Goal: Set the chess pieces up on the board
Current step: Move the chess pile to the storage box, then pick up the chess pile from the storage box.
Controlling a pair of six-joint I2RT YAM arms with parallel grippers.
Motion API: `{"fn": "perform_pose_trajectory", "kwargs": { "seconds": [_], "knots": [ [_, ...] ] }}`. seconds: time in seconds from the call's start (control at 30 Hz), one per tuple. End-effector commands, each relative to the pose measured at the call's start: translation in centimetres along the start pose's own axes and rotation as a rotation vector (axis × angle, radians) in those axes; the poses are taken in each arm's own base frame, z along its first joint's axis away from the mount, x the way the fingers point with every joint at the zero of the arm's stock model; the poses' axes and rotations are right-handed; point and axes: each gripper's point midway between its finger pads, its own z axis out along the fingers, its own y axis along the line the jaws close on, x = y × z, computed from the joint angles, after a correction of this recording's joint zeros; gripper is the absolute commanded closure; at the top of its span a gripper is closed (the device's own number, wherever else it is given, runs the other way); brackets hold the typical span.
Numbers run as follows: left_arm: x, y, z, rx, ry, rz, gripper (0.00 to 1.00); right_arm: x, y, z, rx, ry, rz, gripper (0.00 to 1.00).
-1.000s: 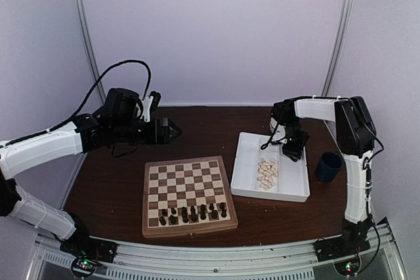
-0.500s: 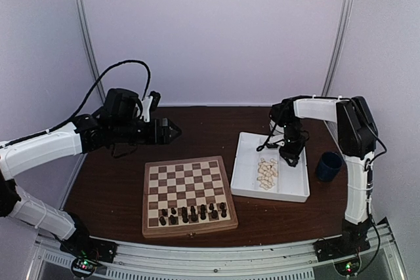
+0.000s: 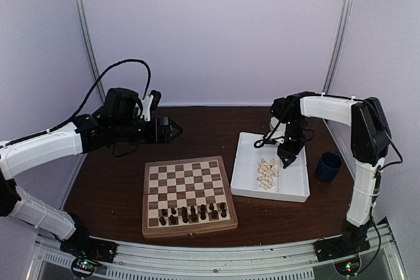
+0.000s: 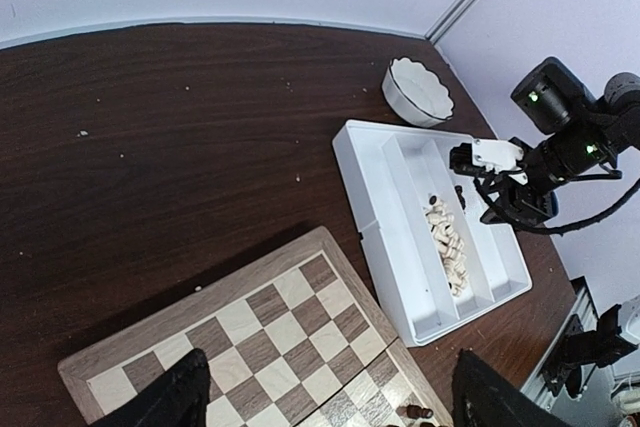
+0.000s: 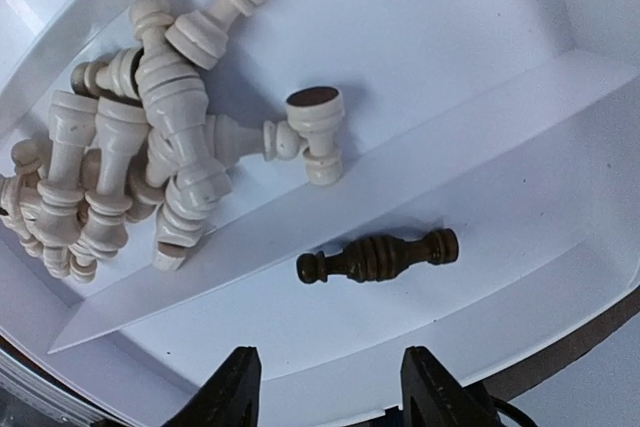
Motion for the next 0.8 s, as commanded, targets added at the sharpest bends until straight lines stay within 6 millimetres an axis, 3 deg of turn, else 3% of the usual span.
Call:
{"fn": "perform_pose_trajectory", "kwargs": {
  "seconds": [0.0,0.23,0.4,0.53,0.77],
  "knots": [
    [-0.8,-0.5,0.5,0.029,-0.028,-0.005,0.17,0.6,-0.1,0.2,-0.016,-0.013,0.109,0.45],
    [-1.0,-0.5,0.1,0.026,-0.032,-0.013,0.17,-0.2,-2.7,0.9,-0.101,-0.069,0.305,0.43],
    [-1.0,-0.4,-0.1,0.017,-0.034,-0.023,0.17,-1.2,-2.8,1.3,-0.25,-0.113,0.393,0.48],
    [-1.1,-0.5,-0.2,0.021,-0.037,-0.028,0.17,-1.9,-1.1,1.5,-0.354,-0.142,0.308,0.55],
    [-1.0,-0.4,-0.5,0.014,-0.036,-0.02,0.18,-0.3,-2.7,1.8,-0.213,-0.159,0.109,0.56]
  ]
}}
